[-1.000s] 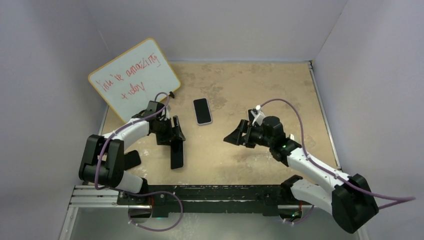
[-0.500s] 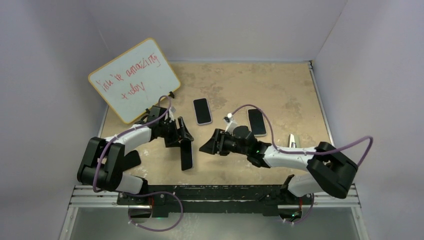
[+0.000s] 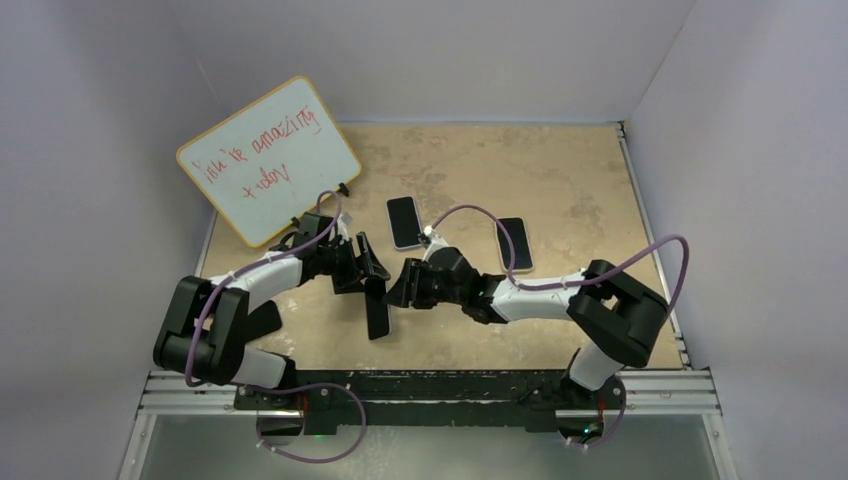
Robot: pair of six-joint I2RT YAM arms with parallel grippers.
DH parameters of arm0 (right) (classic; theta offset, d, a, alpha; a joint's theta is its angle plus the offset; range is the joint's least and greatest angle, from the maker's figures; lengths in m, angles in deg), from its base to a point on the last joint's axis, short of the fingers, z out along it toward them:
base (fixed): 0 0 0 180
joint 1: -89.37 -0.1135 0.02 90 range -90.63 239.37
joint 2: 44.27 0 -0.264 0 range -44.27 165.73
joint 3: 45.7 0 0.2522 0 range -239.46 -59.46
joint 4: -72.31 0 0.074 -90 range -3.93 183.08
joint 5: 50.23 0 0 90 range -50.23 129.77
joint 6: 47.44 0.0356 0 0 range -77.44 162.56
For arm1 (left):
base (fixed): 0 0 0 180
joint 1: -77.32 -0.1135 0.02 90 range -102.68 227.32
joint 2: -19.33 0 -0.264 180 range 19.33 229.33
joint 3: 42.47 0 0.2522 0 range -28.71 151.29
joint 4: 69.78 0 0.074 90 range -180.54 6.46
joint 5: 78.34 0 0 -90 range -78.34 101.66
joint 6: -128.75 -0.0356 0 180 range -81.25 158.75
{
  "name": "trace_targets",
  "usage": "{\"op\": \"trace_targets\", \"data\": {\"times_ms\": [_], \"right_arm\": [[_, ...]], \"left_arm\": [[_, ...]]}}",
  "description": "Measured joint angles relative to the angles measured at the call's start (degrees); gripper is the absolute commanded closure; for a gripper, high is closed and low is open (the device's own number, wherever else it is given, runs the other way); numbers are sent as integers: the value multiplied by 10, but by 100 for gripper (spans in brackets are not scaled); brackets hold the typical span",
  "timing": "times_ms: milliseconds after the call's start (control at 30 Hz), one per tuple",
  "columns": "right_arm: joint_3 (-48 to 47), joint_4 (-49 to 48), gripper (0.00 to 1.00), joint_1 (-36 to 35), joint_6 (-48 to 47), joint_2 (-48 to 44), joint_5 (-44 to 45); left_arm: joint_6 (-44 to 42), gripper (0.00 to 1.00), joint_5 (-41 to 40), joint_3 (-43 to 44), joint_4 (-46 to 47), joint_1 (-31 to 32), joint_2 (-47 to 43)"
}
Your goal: Put the phone into the phone case
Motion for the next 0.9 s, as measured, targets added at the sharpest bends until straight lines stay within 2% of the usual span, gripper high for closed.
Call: {"op": "trace_targets", "data": {"times_ms": [267, 300, 433, 500, 567, 667, 767, 900], "right_arm": [[-14, 8, 65, -9, -5, 44, -2], [-16, 8, 68, -9, -5, 48, -2], [-27, 8, 91, -9, -12, 58, -9], [-32, 8, 100, -9, -18, 58, -11], [-32, 9, 100, -10, -17, 58, -11], [-32, 7, 100, -10, -20, 58, -11], [-32, 6, 100, -10, -24, 58, -10], [-32, 11, 100, -10, -24, 58, -10]], "left_arm": [[13, 62, 11, -12, 14, 0, -12], [13, 62, 12, -13, 14, 0, -13], [14, 60, 13, -13, 17, 0, -18], [16, 51, 14, -15, 19, 0, -21], [17, 37, 10, -16, 16, 0, -28], [17, 23, 3, -16, 14, 0, -36], [18, 14, -6, -16, 3, 0, -45], [17, 10, -20, -10, -23, 0, -68]]}}
